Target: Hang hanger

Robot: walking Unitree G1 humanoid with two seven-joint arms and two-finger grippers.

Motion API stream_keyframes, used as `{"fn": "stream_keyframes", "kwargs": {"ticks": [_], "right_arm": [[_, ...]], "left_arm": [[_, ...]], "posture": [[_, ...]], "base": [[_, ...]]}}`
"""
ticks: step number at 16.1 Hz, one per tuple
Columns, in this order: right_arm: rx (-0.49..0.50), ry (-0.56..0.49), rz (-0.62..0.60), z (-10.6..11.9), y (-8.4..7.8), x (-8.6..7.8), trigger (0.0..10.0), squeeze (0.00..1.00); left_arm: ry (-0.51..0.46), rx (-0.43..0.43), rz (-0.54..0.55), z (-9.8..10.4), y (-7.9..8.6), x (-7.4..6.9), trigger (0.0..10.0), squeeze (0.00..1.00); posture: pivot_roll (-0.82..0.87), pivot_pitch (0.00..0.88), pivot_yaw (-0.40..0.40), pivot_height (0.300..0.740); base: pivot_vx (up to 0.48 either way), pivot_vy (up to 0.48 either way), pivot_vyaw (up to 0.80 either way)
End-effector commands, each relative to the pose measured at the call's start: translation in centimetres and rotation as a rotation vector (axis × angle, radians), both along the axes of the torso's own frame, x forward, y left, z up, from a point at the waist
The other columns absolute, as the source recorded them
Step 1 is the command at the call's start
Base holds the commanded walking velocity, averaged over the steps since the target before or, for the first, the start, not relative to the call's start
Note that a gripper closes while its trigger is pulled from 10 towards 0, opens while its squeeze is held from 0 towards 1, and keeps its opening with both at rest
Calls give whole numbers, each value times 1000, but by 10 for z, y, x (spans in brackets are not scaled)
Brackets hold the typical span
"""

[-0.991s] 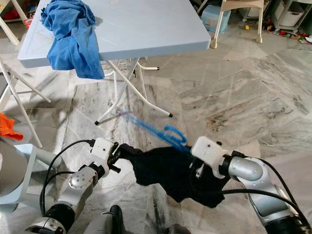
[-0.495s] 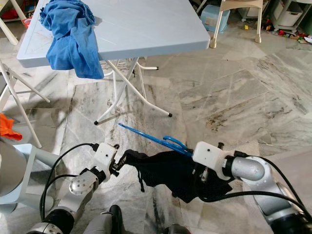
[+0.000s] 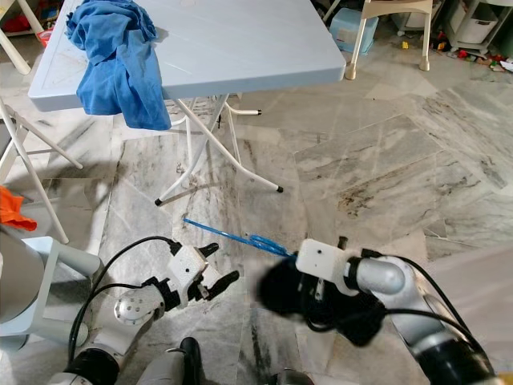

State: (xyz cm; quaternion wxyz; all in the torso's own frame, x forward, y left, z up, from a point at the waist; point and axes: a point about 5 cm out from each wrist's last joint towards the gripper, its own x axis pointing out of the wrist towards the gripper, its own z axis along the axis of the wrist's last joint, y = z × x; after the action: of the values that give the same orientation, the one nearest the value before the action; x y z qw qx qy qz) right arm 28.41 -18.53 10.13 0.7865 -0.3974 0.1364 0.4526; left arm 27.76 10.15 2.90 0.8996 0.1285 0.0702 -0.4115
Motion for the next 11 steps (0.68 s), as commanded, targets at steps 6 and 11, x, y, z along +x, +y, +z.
{"fn": "stream_keyframes", "kwargs": {"ticks": [6,11], "right_arm": [[-45,-16,57,0,3,5,10000,0],[-116,-7,58,-5,-4,8,10000,0]], "left_arm": [[-113,14,2,9,2,-2,10000,1000],[-271,81,-112,30,9,-2,10000,1000]], "posture": [[-121,238,-7,740],[-114,236,-10,740]], "base": [[0,0,0],[0,0,0]]}}
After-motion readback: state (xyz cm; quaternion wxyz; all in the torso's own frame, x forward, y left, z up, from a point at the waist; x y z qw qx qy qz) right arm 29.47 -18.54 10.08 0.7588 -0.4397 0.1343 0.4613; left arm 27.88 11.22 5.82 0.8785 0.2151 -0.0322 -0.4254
